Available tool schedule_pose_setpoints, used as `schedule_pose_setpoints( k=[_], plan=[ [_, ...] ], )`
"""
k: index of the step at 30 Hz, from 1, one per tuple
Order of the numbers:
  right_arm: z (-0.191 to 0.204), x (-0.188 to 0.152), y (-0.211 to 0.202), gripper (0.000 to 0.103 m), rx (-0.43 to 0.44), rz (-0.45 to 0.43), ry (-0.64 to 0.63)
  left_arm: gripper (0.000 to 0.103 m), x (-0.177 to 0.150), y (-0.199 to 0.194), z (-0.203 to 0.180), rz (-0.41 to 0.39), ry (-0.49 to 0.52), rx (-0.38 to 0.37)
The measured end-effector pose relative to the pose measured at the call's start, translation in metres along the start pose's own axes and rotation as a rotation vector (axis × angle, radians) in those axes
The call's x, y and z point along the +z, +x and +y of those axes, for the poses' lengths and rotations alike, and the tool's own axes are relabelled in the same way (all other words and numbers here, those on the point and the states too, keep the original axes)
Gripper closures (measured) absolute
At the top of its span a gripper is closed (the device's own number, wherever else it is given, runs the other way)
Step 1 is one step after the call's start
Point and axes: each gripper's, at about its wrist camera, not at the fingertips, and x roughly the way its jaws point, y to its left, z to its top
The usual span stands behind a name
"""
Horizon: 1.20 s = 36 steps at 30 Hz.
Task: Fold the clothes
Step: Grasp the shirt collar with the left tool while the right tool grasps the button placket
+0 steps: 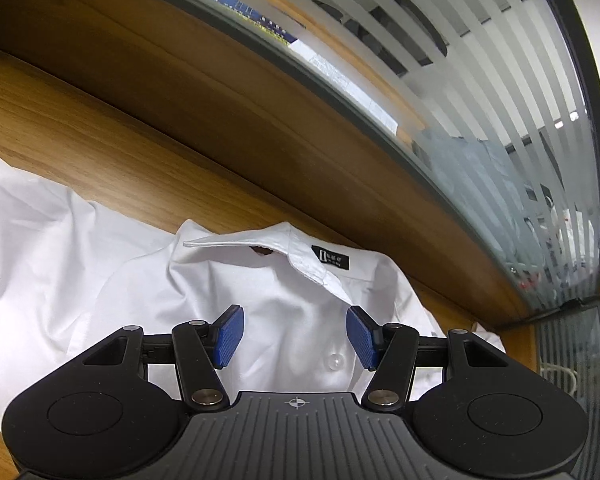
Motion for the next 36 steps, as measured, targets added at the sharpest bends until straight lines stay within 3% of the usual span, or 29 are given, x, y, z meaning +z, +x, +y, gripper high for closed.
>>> schedule_pose_setpoints(
  k=[8,17,18,20,21,22,32,36],
  plan=[
    [-0.026,-0.016,0.003,0.100,-0.137,0.001,0.067,0.041,-0.002,-0.002,-0.010,0.012,0.048,-0.020],
    [-0.028,-0.029,0.007,0.100,-0.141,0.021,0.083,0.043,0.004,0.020,-0.028,0.061,0.058,0.021],
    [-0.027,-0.028,0.007,0.100,-0.141,0.022,0.084,0.045,0.004,0.024,-0.031,0.068,0.067,0.033],
    [-0.027,-0.028,0.008,0.100,-0.142,0.024,0.085,0.070,0.002,0.032,-0.034,0.080,0.101,0.060],
    [-0.027,-0.028,0.009,0.100,-0.142,0.025,0.085,0.093,0.001,0.036,-0.035,0.086,0.120,0.077],
    [-0.027,-0.028,0.009,0.100,-0.143,0.025,0.085,0.097,0.001,0.038,-0.034,0.089,0.127,0.073],
    [-0.026,-0.018,-0.006,0.100,-0.125,-0.029,0.079,0.099,0.031,0.010,-0.050,0.065,0.142,-0.140],
    [-0.033,-0.016,0.002,0.100,-0.147,-0.018,0.085,0.098,0.030,0.026,-0.060,0.099,0.199,-0.125]
  ],
)
